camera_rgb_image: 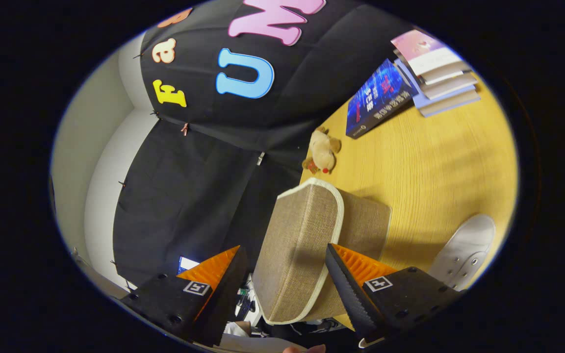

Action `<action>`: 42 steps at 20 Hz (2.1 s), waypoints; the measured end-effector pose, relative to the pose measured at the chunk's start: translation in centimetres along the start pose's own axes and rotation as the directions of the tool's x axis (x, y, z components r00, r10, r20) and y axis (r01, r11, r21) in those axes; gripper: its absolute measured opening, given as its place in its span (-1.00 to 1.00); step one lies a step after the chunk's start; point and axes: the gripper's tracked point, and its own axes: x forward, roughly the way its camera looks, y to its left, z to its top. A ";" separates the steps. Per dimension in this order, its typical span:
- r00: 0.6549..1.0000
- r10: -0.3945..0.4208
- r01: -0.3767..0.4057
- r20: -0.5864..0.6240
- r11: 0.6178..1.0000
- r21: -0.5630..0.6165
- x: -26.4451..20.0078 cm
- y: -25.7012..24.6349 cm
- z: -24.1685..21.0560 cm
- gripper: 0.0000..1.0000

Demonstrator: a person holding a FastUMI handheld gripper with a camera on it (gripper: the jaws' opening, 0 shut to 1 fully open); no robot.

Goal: Open the storage box then place both shoes into the box .Put the left shoe in first, then the right shoe, with the right side of both shoes facing outward in a uniform manner.

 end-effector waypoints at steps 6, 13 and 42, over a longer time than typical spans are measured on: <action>0.994 0.042 -0.027 -0.103 0.990 0.138 2.4 -3.5 -3.0 0.96; 0.980 0.167 -0.123 -0.107 0.936 0.329 3.5 -3.1 -3.5 0.42; 0.981 0.192 -0.191 -0.003 0.975 -0.116 11.8 21.4 -1.7 -0.80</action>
